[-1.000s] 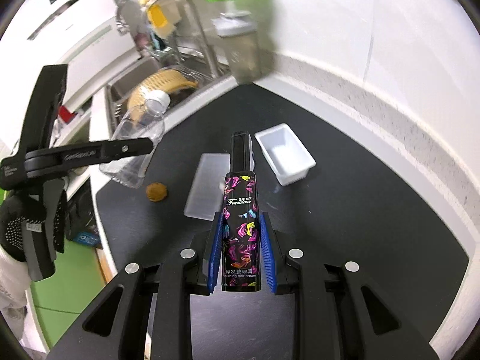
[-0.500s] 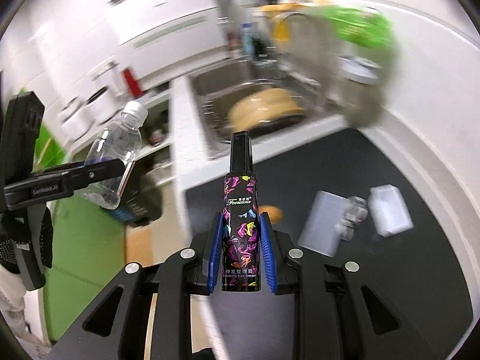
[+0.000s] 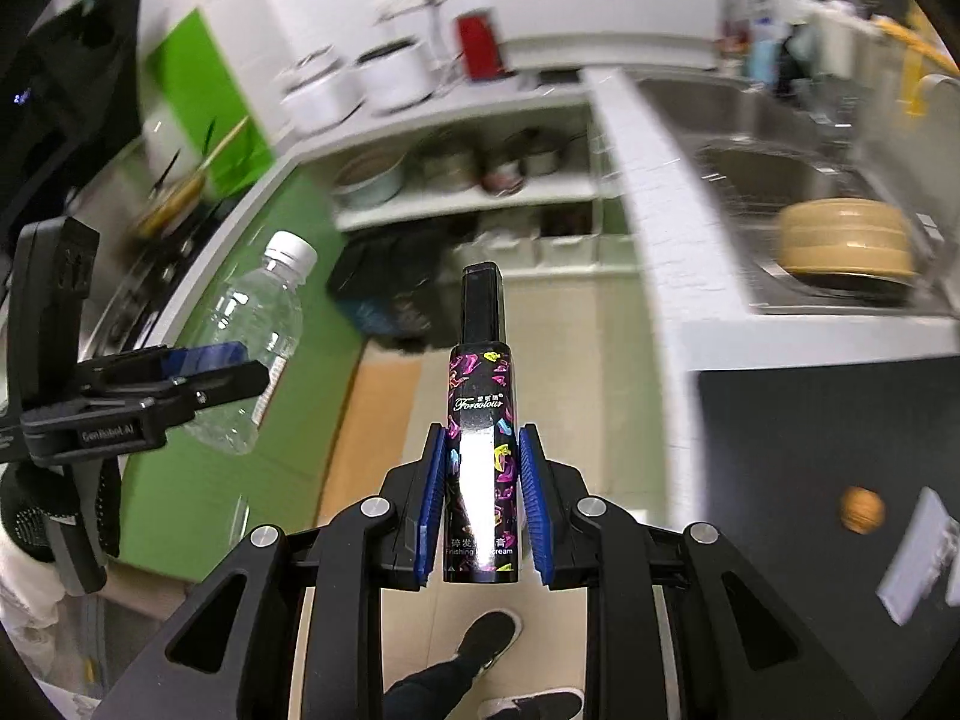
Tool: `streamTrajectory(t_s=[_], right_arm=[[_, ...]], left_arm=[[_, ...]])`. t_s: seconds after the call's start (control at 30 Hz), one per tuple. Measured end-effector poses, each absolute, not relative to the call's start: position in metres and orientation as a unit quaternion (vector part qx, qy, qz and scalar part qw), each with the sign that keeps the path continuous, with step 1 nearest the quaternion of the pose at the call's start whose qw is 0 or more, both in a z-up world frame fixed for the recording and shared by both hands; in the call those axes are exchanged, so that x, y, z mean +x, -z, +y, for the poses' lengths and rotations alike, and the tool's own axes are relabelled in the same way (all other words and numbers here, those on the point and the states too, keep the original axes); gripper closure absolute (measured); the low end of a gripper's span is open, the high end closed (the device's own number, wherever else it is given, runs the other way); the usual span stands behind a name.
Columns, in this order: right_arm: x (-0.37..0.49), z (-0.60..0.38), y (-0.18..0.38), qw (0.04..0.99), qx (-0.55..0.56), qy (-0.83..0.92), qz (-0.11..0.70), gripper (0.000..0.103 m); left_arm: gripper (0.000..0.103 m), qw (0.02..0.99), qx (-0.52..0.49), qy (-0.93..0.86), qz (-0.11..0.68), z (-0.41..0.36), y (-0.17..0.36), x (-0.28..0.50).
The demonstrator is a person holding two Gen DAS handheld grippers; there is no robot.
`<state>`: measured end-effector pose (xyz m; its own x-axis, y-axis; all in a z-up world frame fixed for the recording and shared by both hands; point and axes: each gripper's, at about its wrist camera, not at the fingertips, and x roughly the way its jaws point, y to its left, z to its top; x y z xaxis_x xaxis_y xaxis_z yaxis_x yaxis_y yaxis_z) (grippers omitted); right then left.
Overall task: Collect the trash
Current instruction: 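Carry spray can and water bottle over the pink bin and open both tools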
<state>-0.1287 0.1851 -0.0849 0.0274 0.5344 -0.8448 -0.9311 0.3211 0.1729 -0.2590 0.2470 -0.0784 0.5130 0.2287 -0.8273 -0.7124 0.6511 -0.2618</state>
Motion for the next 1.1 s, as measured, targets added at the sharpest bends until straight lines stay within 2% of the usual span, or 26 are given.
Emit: streamTrajectory(t_s=[0.3,0.67,0.83,1.03,1.07,1.1], right_arm=[[-0.162,0.258,0.215,0.612,-0.287,-0.546,0.495,0.079],[-0.160,0.279,0.381,0.581,-0.310,-0.521,0.542,0.079],[-0.153,0.276,0.435,0.577,-0.310,-0.509,0.558,0.079],[-0.143,0.272,0.472,0.576,-0.307,-0.499,0.570,0.079],[-0.142,0.272,0.477,0.576,-0.307,-0.498,0.572,0.079],[-0.141,0.272,0.480,0.575,-0.308,-0.497,0.573,0.079]], left_arm=[[0.045,0.765,-0.366,-0.295,0.441,0.293,0.205,-0.301],[0.045,0.719,-0.428,-0.271,0.476,0.328,0.403,-0.307],[0.044,0.708,-0.442,-0.259,0.486,0.338,0.476,-0.300],[0.043,0.704,-0.444,-0.260,0.489,0.349,0.523,-0.294],[0.032,0.703,-0.443,-0.263,0.490,0.350,0.527,-0.294],[0.011,0.703,-0.445,-0.266,0.487,0.352,0.531,-0.295]])
